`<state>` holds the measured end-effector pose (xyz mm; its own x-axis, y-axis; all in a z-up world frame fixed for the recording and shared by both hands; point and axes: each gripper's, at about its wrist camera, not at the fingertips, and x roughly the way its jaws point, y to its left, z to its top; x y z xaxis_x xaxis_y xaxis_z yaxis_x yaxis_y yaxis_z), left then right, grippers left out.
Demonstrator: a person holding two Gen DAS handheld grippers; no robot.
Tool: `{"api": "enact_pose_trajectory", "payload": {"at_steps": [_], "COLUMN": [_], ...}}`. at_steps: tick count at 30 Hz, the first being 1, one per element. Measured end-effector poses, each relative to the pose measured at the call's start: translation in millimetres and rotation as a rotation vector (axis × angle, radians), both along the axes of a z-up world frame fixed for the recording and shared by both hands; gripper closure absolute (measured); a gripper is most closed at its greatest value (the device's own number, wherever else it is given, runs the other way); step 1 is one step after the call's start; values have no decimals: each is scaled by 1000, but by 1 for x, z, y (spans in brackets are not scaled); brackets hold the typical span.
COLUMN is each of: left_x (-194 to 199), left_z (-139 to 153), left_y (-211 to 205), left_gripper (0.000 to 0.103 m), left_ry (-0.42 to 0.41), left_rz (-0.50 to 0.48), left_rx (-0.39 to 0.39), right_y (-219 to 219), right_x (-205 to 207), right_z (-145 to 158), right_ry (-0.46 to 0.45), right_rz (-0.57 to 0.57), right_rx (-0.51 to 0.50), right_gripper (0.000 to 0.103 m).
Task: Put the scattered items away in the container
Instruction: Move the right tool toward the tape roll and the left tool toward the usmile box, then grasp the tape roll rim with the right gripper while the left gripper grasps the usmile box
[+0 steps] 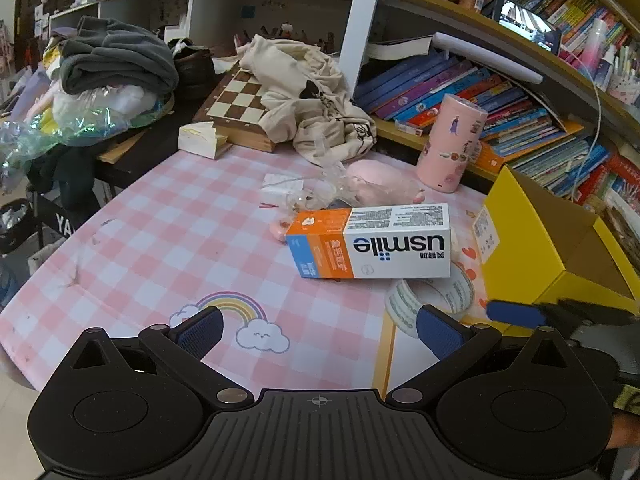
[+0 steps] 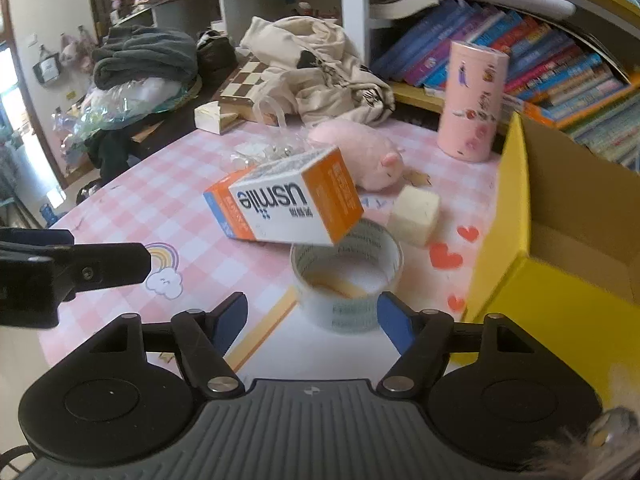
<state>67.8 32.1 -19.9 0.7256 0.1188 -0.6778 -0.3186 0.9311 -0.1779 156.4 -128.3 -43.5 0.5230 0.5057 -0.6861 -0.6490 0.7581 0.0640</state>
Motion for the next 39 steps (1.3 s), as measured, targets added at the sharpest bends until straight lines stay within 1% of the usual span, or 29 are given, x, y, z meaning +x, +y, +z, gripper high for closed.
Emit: {"api": "enact_pose_trajectory", "payload": {"at_steps": [1,3,5,6,7,8,9,10,12,15,20,23,26,29,31,32,35,36,37,39], "left_x": [2,6,9,10,12,14,16,19,24,34,57,72,88,102,112,116,129,133,137,144], "left_z": [0,0,2,3,4,5,5,6,6,6,3,-3,-9,-15,-19,-20,-25,-26,-28,-30], "left_y": [-1,-3,-5,-5,-6,-6,-7,-7,-9,-14,-27,-35,-43,-52,-60,-65,-82,-87,-90,-95], "left_gripper": [0,0,0,0,0,0,0,0,0,0,0,0,0,0,0,0,1,4,6,15], "left_ry": [2,5,-1,-5,-8,-9,-10,-12,-13,-16,2,37,52,58,57,55,41,36,34,40], "left_rz": [-1,-8,-11,-10,-9,-10,-11,-11,-21,-44,-120,-150,-162,-183,-203,-213,-243,-257,-273,-293], "left_rx": [3,15,26,28,30,30,30,30,25,23,44,38,64,84,112,139,272,302,316,323], "right_y": [3,11,19,23,27,29,31,31,28,17,0,-9,-19,-26,-28,-28,-29,-29,-29,-28], "right_x": [4,11,19,22,25,26,25,24,20,15,8,8,7,5,5,5,5,5,6,7], "right_z": [-2,-6,-11,-14,-18,-23,-24,-26,-25,-26,-29,-29,-28,-28,-29,-30,-31,-32,-33,-34], "right_ry": [-8,-20,-20,-16,-6,5,4,7,54,127,246,234,238,244,248,250,257,259,264,274], "right_rz": [18,52,88,104,124,144,168,193,245,275,322,292,276,285,295,297,305,306,308,311], "right_rx": [-5,-27,-52,-67,-88,-109,-124,-136,-123,-107,-81,-93,-105,-110,-112,-113,-112,-112,-114,-116], "right_gripper": [40,44,50,53,58,59,63,74,81,93,94,94,94,94,93,93,92,91,89,89]}}
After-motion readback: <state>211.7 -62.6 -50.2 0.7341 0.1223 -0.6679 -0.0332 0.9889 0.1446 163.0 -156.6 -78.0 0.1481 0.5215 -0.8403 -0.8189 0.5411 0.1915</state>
